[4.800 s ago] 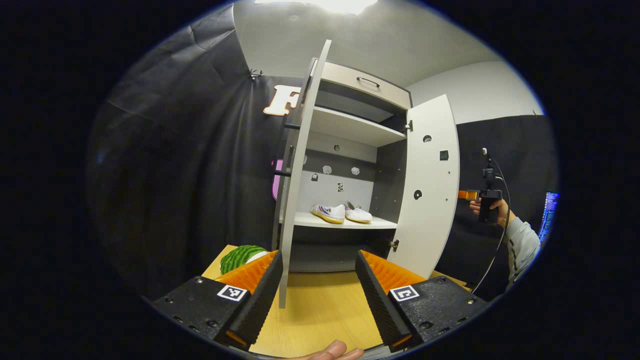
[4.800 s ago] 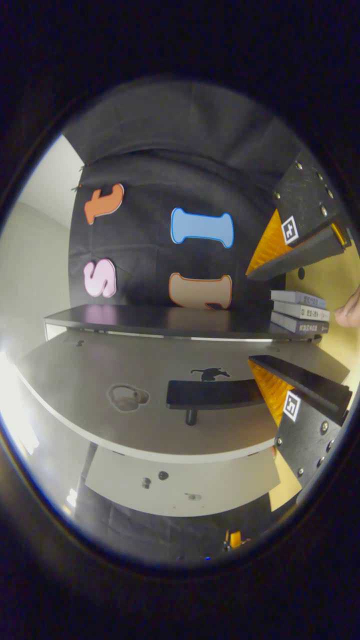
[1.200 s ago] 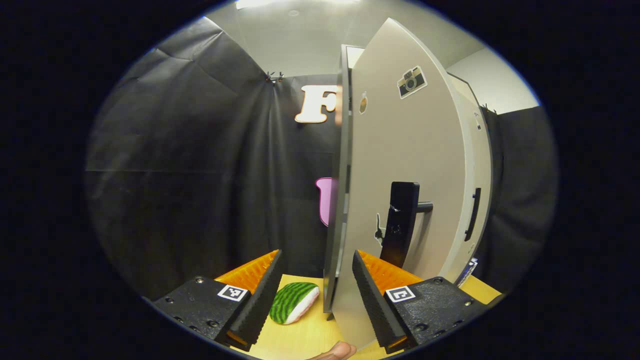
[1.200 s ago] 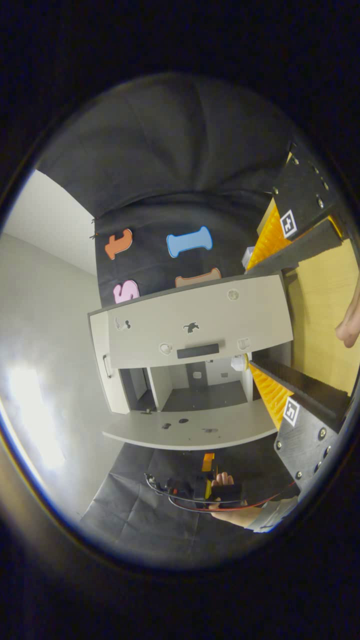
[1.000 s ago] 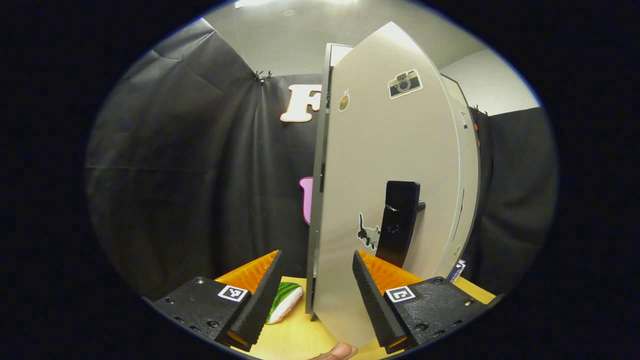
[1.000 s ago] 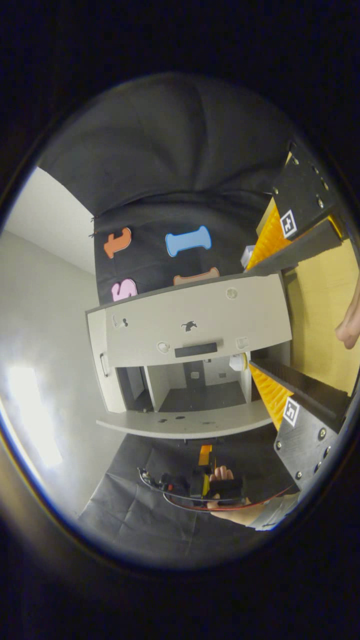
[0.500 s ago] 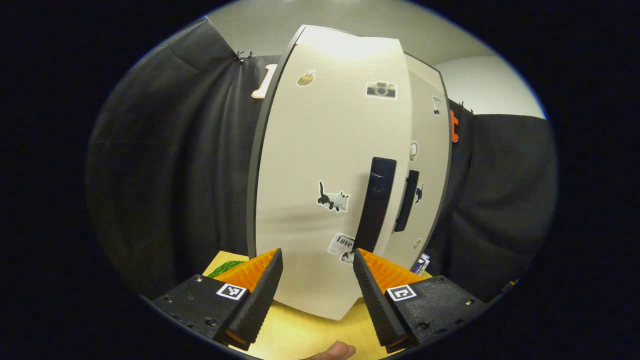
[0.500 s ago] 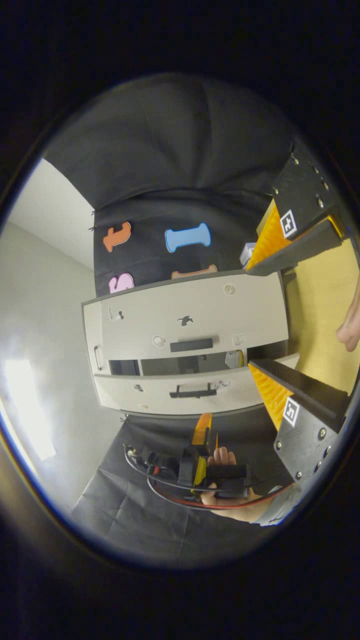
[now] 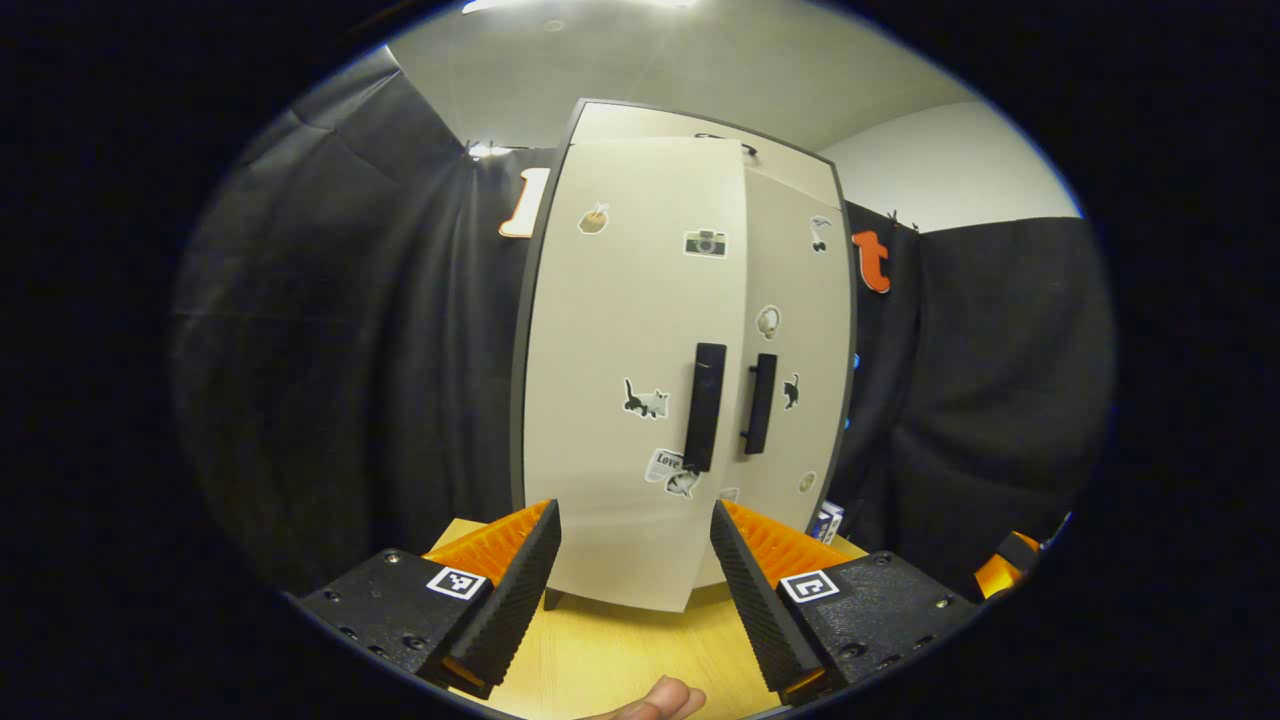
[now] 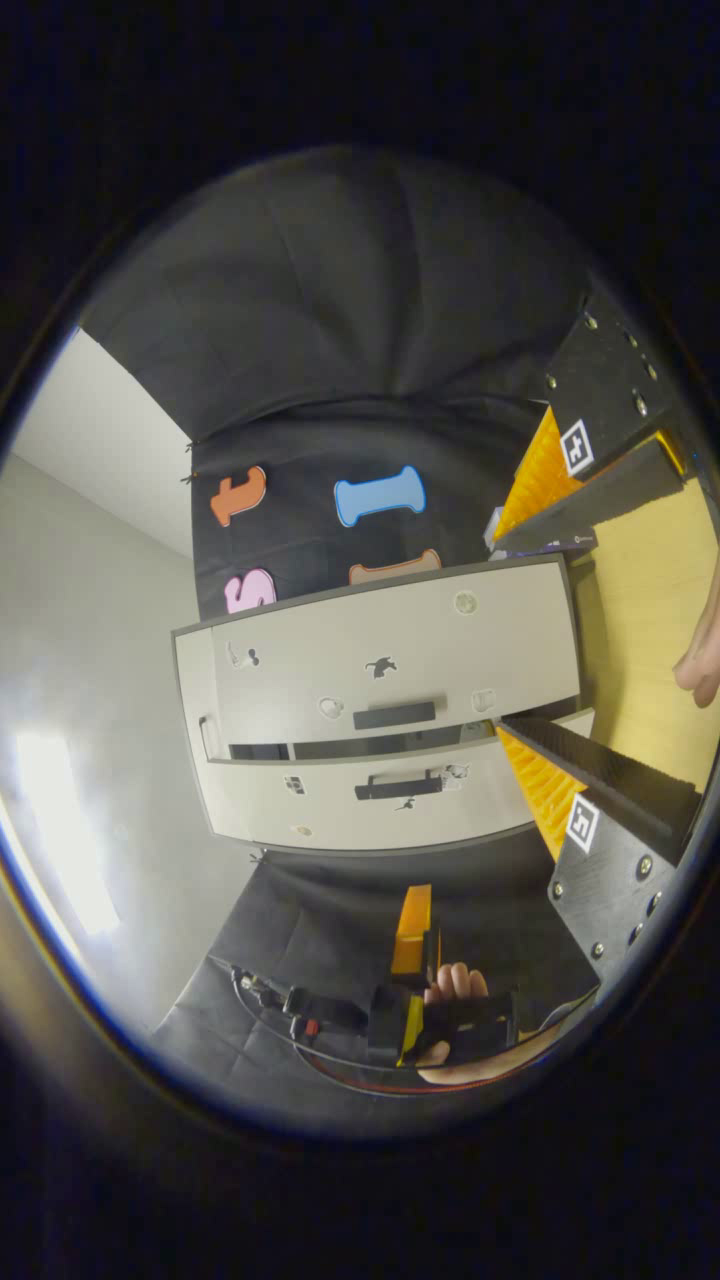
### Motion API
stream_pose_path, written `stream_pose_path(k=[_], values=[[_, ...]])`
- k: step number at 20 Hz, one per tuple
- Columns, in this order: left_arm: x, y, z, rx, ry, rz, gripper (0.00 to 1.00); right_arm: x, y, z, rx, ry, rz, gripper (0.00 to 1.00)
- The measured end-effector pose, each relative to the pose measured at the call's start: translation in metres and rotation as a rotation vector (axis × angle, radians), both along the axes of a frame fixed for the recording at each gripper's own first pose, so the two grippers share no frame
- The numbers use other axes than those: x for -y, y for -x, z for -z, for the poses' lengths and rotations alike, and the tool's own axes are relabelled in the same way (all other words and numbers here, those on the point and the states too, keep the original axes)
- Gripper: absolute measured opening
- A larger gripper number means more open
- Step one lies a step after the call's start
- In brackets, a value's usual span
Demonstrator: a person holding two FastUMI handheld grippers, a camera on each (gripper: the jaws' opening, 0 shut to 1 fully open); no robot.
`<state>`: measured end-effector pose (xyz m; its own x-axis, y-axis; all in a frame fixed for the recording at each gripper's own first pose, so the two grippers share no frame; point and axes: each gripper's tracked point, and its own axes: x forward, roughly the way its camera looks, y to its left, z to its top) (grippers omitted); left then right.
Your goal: Grab one shoe with the right hand and put it into the shoe cabinet, grab the other shoe with the left hand and put it into the shoe cabinet; then close the right door with the right hand and the left door with the left hand.
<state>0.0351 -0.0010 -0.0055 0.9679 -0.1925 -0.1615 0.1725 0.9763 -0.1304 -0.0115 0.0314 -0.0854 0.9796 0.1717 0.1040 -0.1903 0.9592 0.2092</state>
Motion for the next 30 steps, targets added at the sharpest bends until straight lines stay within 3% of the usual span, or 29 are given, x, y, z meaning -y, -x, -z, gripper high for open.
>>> stream_pose_path(k=[5, 10, 15, 19, 22, 27, 30], values=[[-0.01, 0.031, -0.01, 0.094, -0.088, -0.082, 0.92, 0.004, -0.002, 0.008, -0.02, 0.016, 0.008, 1.0], [-0.001, 0.058, 0.004, 0.167, -0.214, -0.129, 0.92, -0.004, -0.007, 0.016, -0.028, 0.035, -0.042, 0.99], [0.016, 0.079, 0.046, 0.09, -0.146, -0.115, 0.93, -0.008, -0.004, 0.016, -0.019, 0.029, -0.09, 1.0], [-0.002, 0.078, 0.03, 0.12, -0.079, -0.176, 0.95, -0.007, 0.002, 0.007, 0.004, 0.034, -0.081, 0.99], [-0.012, 0.083, 0.027, 0.14, -0.084, -0.189, 0.9, -0.009, 0.004, 0.009, 0.008, 0.026, -0.075, 0.96], [0.002, 0.086, 0.034, 0.141, -0.073, -0.115, 0.91, -0.005, 0.001, 0.006, -0.003, -0.031, -0.083, 0.99], [-0.001, 0.084, 0.039, 0.117, -0.07, -0.119, 0.91, -0.001, -0.002, 0.012, -0.011, -0.02, -0.067, 0.96]])
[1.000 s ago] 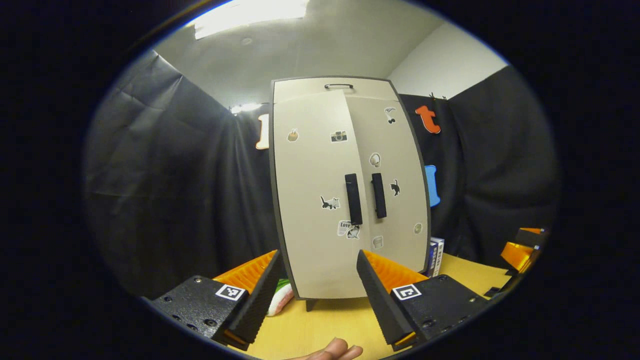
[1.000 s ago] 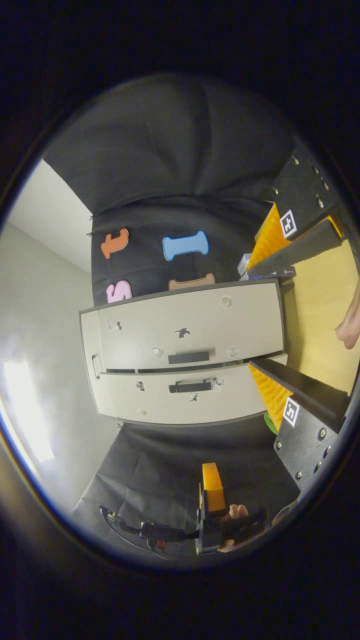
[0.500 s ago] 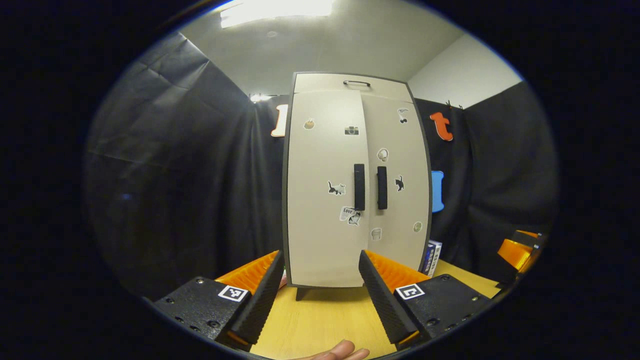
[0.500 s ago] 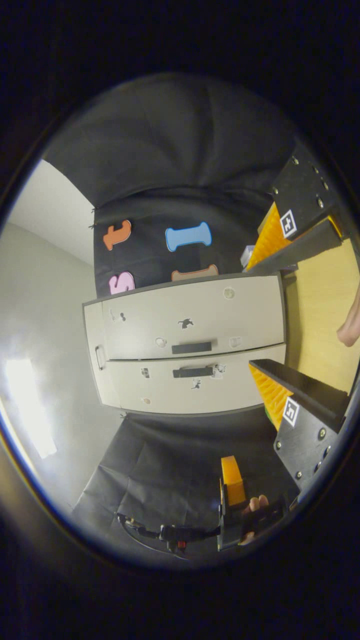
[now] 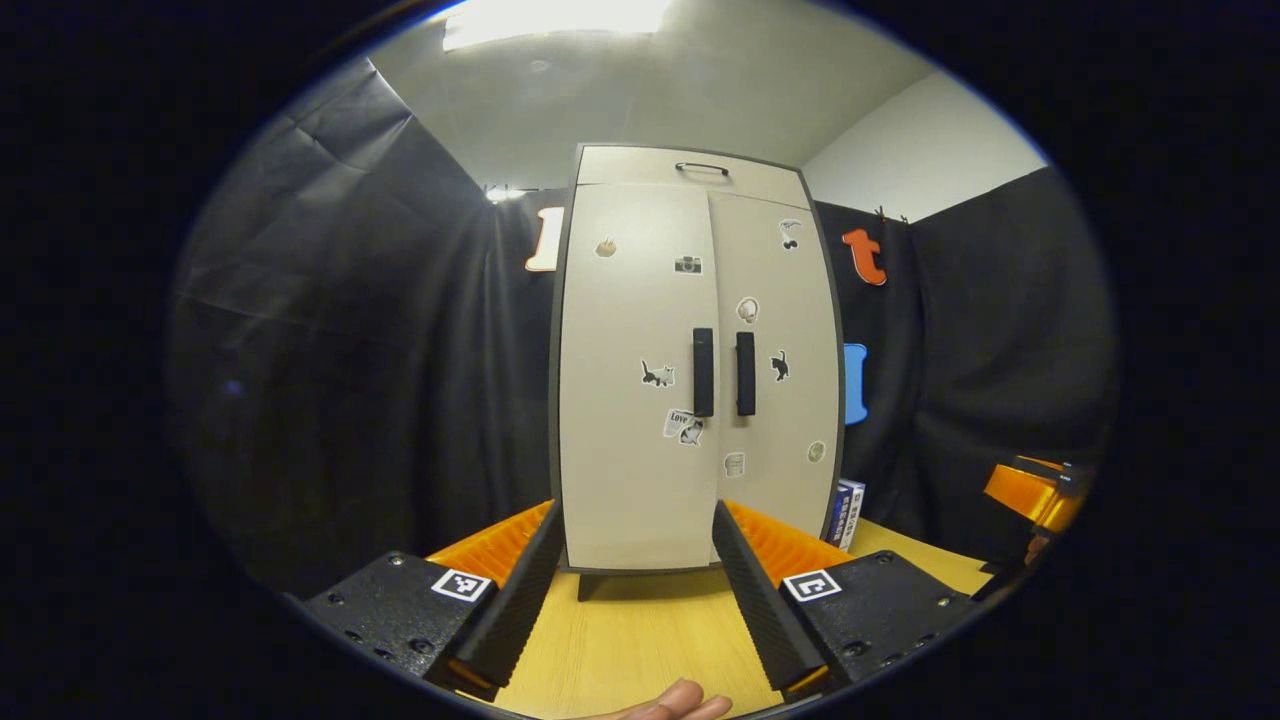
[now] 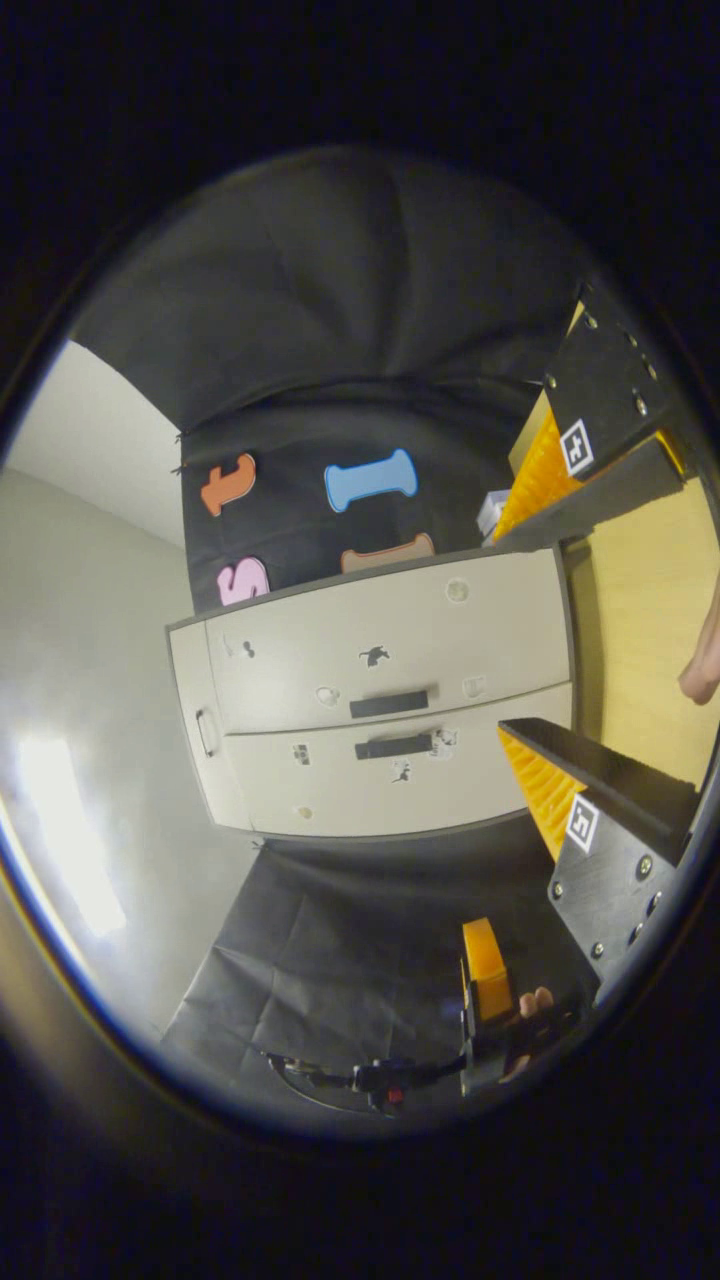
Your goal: Grab one shoe with the right hand and put it into the shoe cabinet, grab the other shoe with the left hand and put it into the shoe cabinet; then close the right door with the right hand and the left door with the left hand.
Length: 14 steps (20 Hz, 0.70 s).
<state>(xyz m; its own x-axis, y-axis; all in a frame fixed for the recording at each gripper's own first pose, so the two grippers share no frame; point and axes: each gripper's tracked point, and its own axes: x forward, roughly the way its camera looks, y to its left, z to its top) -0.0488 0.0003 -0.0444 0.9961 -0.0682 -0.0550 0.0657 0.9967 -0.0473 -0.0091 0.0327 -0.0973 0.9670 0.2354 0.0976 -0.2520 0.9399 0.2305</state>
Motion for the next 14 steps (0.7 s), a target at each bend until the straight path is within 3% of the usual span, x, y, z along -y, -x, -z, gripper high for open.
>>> stream_pose_path(k=[14], values=[[0.007, 0.01, -0.004, 0.019, 0.0, 0.009, 0.9, -0.003, 0.01, 0.003, 0.013, 0.009, -0.027, 0.99]])
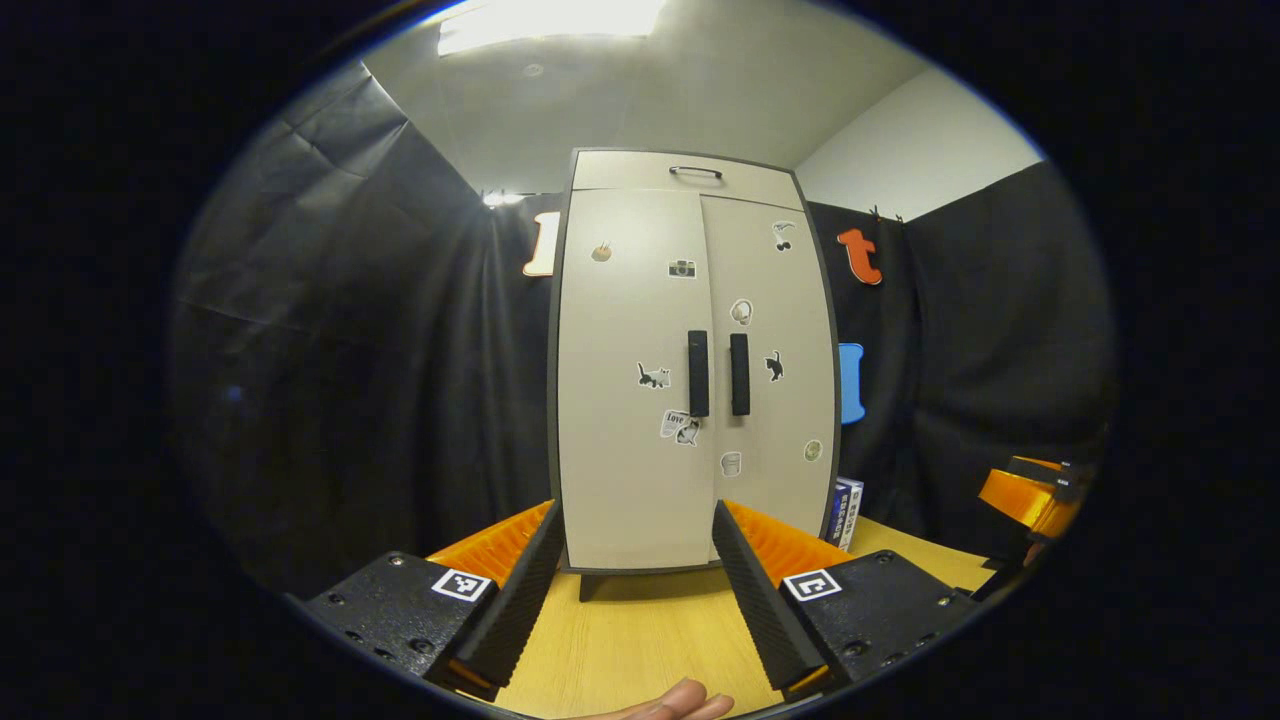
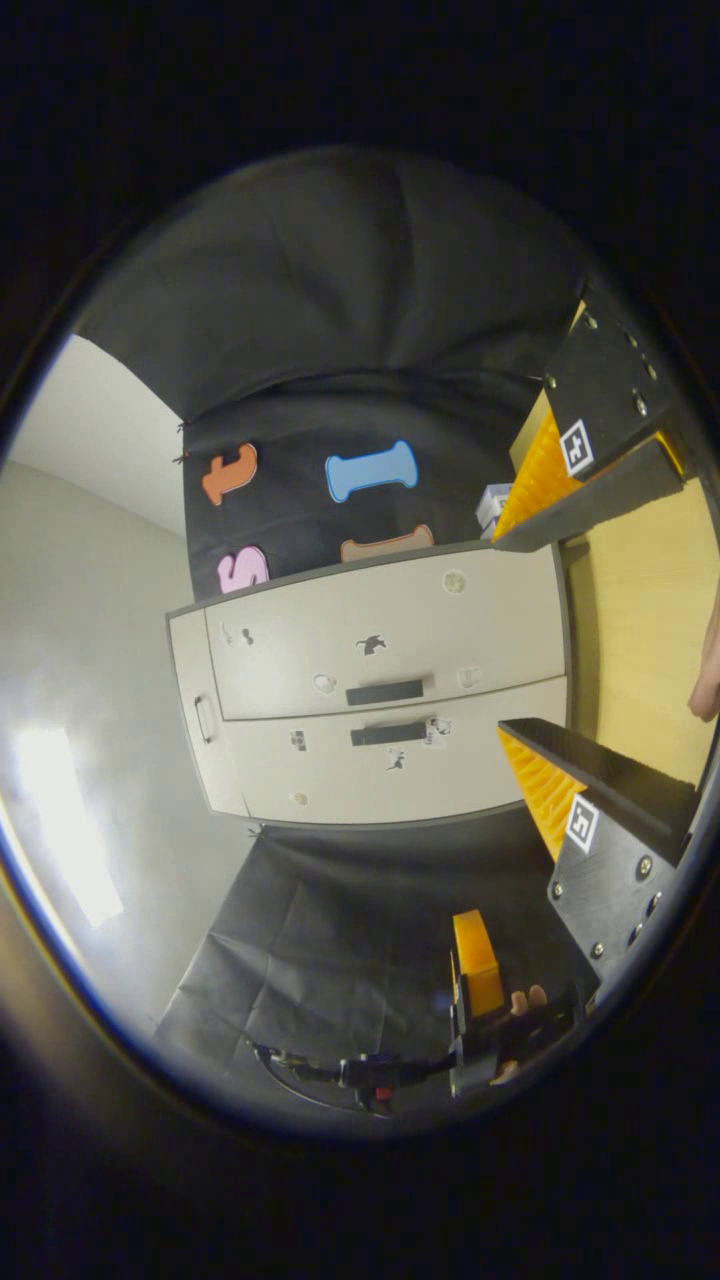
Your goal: Grab one shoe with the right hand and put it into the shoe cabinet, grab the other shoe with the left hand and put it into the shoe cabinet; then close the right door with the right hand and the left door with the left hand.
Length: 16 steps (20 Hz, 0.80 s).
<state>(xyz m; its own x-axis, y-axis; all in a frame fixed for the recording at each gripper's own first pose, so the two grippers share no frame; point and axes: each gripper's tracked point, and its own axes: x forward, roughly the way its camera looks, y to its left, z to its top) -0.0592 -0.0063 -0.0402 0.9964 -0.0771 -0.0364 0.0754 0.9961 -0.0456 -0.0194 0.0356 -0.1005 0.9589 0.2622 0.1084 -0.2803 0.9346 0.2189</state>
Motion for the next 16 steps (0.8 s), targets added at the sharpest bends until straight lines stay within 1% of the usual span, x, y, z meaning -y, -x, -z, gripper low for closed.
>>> stream_pose_path(k=[3, 7, 8, 9, 10, 11, 14, 16], values=[[0.011, 0.001, 0.002, -0.002, 0.016, 0.025, 0.9, 0.004, -0.001, 0.003, -0.008, -0.006, 0.004, 0.99], [0.022, 0.003, 0.002, 0.017, 0.027, 0.041, 0.91, 0.014, 0.002, 0.003, 0.0, 0.022, 0.007, 0.99], [0.028, 0.004, 0.0, 0.026, 0.032, 0.052, 0.91, 0.019, 0.003, 0.001, 0.006, 0.031, 0.014, 0.96], [0.033, 0.003, -0.002, 0.032, 0.045, 0.058, 0.91, 0.024, 0.003, -0.001, 0.009, 0.038, 0.022, 0.99], [0.038, 0.002, -0.004, 0.038, 0.056, 0.062, 0.9, 0.027, 0.005, -0.004, 0.02, 0.043, 0.026, 0.96], [0.042, 0.0, -0.005, 0.039, 0.057, 0.063, 0.9, 0.029, 0.007, -0.008, 0.032, 0.045, 0.028, 0.99], [0.056, -0.006, -0.007, 0.046, 0.041, 0.064, 0.9, 0.037, 0.011, -0.008, 0.057, 0.053, 0.029, 0.99], [0.066, -0.01, -0.007, 0.054, 0.048, 0.059, 0.91, 0.043, 0.014, -0.016, 0.112, 0.049, 0.03, 0.99]])
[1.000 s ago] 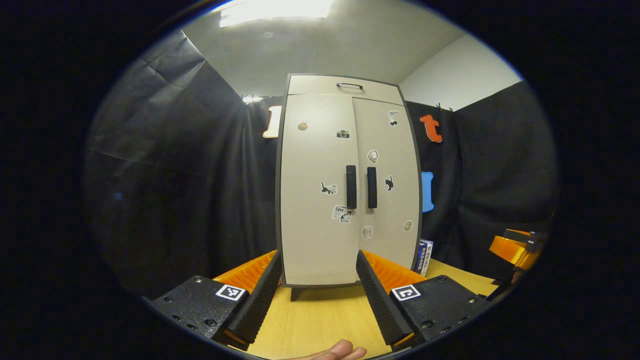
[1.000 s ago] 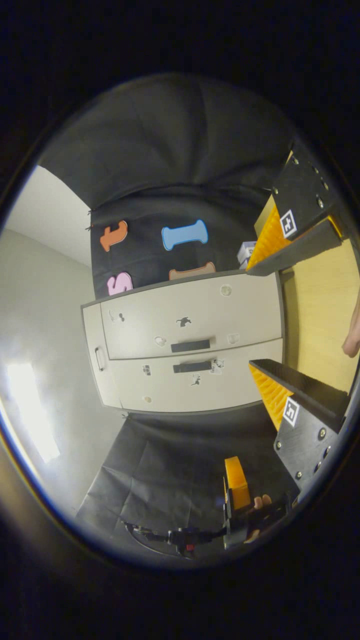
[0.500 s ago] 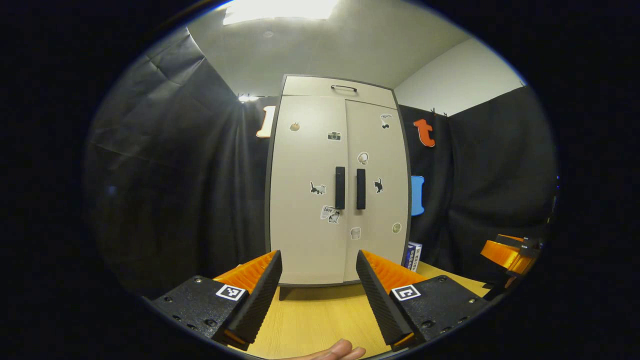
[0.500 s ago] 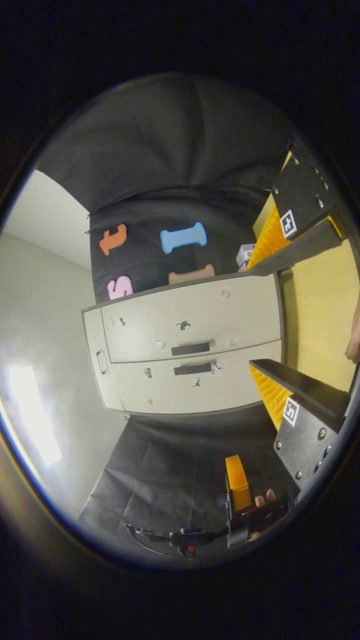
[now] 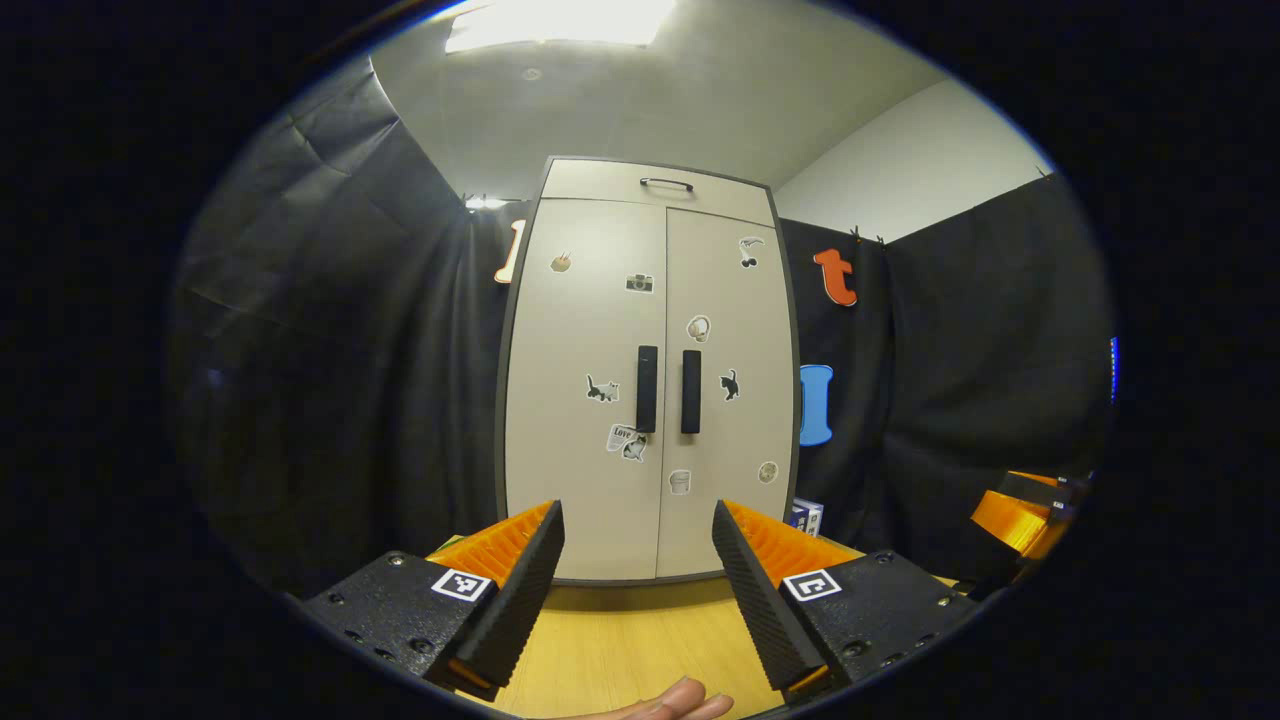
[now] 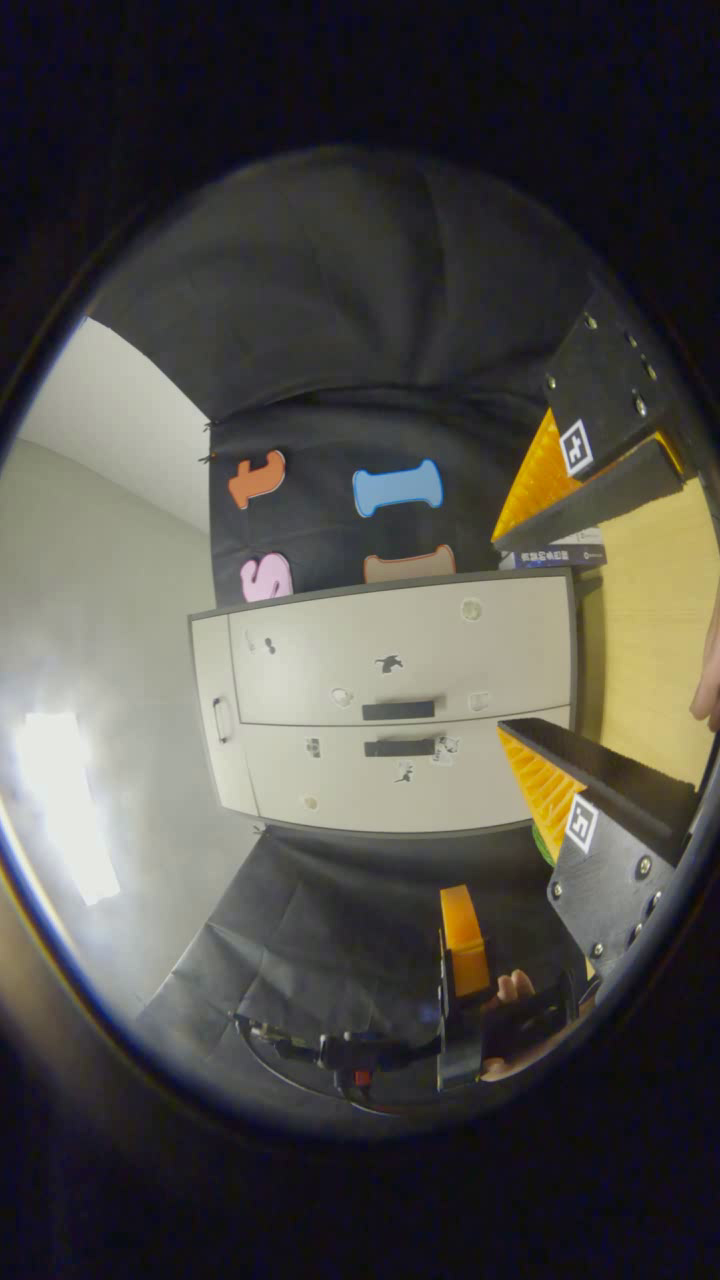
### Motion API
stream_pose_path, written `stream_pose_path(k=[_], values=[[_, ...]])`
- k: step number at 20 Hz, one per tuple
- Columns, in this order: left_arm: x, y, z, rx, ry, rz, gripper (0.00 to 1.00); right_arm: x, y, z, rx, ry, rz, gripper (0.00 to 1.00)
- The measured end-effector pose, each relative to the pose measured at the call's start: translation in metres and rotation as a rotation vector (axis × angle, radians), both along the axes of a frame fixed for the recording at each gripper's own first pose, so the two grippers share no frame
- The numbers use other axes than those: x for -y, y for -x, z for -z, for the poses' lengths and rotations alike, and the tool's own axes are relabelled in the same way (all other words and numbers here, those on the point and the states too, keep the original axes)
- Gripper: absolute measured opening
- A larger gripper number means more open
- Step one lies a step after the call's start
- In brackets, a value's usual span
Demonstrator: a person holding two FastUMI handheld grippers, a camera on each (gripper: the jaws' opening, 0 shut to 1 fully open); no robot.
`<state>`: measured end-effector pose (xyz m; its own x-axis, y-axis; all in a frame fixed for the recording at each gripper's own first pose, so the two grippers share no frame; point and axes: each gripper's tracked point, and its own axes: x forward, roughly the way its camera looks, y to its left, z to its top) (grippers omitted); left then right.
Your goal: Grab one shoe with the right hand and put it into the shoe cabinet, grab the other shoe with the left hand and put it into the shoe cabinet; then close the right door with the right hand and the left door with the left hand.
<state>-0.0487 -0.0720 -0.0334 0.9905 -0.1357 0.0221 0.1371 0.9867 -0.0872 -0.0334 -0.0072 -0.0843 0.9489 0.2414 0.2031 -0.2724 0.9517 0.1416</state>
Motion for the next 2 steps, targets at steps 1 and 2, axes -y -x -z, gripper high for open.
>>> stream_pose_path(k=[1, 2], values=[[0.0042, -0.0033, 0.0006, 0.008, 0.01, -0.005, 0.9, 0.0056, -0.0001, -0.0028, 0.023, 0.002, 0.012, 0.99], [0.0092, -0.0064, 0.0014, 0.021, 0.014, -0.007, 0.91, 0.0067, 0.0019, 0.0007, 0.03, 0.012, 0.027, 1.0]])
